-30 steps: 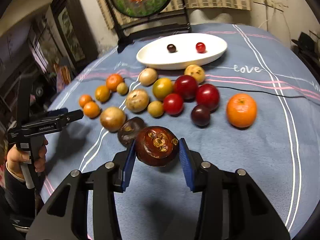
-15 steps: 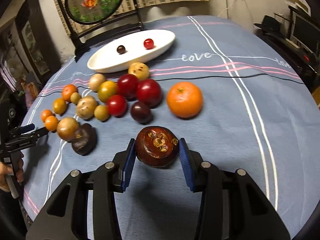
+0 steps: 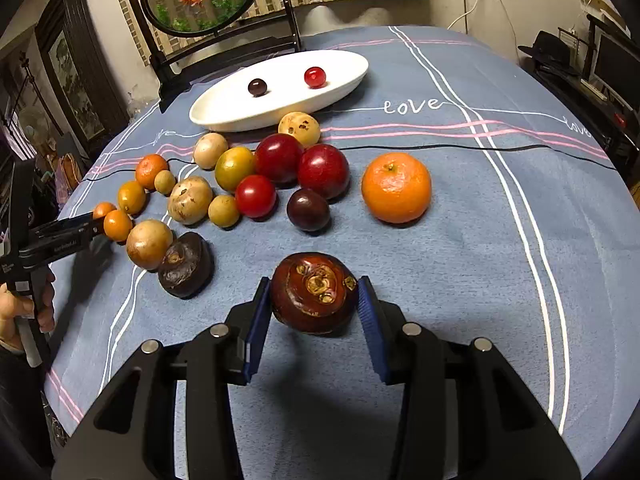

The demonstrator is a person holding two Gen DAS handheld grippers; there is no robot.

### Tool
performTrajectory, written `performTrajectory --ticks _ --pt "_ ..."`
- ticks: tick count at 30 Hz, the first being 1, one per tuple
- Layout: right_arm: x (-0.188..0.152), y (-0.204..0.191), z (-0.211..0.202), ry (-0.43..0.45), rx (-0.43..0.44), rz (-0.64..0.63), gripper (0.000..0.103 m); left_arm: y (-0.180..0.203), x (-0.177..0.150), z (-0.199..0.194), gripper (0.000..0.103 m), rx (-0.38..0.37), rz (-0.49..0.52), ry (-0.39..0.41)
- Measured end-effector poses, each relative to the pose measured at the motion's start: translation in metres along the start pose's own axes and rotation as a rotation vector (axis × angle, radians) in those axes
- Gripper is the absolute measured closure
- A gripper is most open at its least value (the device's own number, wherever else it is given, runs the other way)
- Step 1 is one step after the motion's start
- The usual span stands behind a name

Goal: Organize fruits
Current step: 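Grasp the brown date with the right tool while the left tool grasps an orange, then carry the orange and date onto the plate and release both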

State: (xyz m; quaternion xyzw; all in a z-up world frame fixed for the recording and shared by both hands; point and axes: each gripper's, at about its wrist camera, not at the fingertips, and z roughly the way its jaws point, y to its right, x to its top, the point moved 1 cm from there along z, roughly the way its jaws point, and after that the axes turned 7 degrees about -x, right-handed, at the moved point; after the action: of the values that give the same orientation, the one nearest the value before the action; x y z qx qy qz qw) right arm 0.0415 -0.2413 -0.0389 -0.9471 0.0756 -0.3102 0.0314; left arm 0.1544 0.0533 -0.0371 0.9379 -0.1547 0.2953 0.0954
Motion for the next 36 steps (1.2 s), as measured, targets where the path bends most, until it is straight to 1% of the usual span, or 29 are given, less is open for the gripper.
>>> performTrajectory --ticks 1,3,6,9,12,13,17,21,24,27,29,32,34,36 --pt "0.0 0.0 0.0 -0.003 0.001 0.003 0.06 0.003 -0.001 0.0 0.062 -0.011 0.008 0.001" --pt "0.0 0.0 0.0 -0.008 0.002 0.005 0.06 0.004 -0.002 0.002 0.062 -0.008 0.012 0.001" --pt "-0.001 -0.001 -0.002 -0.01 0.008 0.004 0.06 -0.001 -0.003 0.004 0.062 -0.039 -0.025 -0.009" --pt "-0.001 -0.001 -0.005 -0.005 0.019 0.007 0.06 -0.001 -0.004 0.004 0.062 -0.041 -0.034 -0.011" --pt "-0.001 0.002 -0.011 0.01 0.016 0.012 0.06 -0.005 -0.005 0.0 0.062 -0.05 -0.088 -0.012" --pt "-0.001 0.004 -0.013 0.015 0.015 0.017 0.06 -0.005 -0.005 -0.002 0.062 -0.048 -0.092 -0.008" --pt "0.001 0.01 -0.015 0.026 0.012 0.029 0.06 0.003 -0.004 -0.02 0.062 -0.057 -0.072 0.027" --pt "0.008 0.011 -0.019 0.044 0.01 0.02 0.06 0.018 0.003 -0.038 0.062 -0.076 -0.04 0.064" --pt "0.024 0.012 -0.029 0.087 0.008 0.001 0.06 0.033 0.016 -0.049 0.062 -0.098 -0.014 0.098" --pt "0.051 0.007 -0.041 0.172 -0.033 -0.047 0.06 0.048 0.037 -0.05 0.062 -0.116 0.009 0.115" --pt "0.069 0.005 -0.045 0.216 -0.048 -0.068 0.06 0.056 0.053 -0.048 0.062 -0.123 0.017 0.126" --pt "0.096 0.0 -0.045 0.272 -0.043 -0.101 0.059 0.066 0.084 -0.039 0.062 -0.136 0.018 0.147" --pt "0.116 0.0 -0.036 0.269 -0.029 -0.105 0.059 0.072 0.106 -0.025 0.062 -0.148 0.006 0.145" --pt "0.14 0.001 -0.016 0.234 -0.012 -0.088 0.059 0.077 0.123 -0.009 0.062 -0.144 0.0 0.128"
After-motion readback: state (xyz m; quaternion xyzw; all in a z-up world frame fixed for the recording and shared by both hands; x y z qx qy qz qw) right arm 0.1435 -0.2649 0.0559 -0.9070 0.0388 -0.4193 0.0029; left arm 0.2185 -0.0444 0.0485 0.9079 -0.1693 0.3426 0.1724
